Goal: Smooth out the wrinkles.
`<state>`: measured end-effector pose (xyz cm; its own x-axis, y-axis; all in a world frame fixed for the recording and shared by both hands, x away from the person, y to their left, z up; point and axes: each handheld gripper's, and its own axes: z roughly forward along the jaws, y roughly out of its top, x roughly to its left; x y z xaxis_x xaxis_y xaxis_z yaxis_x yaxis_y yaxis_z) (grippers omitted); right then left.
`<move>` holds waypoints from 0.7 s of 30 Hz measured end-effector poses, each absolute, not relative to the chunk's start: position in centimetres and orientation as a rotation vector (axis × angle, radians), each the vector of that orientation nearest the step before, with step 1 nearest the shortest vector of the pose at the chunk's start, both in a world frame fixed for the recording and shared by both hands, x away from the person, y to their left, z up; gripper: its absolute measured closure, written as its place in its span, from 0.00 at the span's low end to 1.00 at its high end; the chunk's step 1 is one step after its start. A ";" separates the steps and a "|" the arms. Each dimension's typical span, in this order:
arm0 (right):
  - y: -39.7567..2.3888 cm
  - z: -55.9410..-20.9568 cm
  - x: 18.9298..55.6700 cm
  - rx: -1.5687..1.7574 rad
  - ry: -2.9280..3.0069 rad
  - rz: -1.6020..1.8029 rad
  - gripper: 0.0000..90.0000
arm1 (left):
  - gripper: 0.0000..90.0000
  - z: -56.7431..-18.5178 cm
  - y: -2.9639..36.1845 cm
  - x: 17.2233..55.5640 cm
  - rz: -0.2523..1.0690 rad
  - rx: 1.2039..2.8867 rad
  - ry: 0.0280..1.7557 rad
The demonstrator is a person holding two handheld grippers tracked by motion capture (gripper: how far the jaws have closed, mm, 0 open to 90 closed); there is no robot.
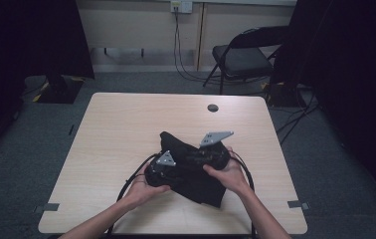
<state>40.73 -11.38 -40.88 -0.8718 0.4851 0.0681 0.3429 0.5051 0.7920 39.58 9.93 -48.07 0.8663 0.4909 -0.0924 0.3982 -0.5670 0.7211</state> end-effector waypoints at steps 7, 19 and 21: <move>-11.4 -43.8 37.1 0.765 2.592 1.330 0.88 | 0.71 -48.5 9.8 39.3 0.187 2.229 0.639; -11.5 -46.9 36.9 0.809 2.615 1.309 0.88 | 0.68 -44.5 16.3 39.7 0.207 2.100 0.757; -11.5 -46.9 37.3 0.778 2.637 1.297 0.88 | 0.68 -43.1 17.3 40.1 0.279 2.069 0.763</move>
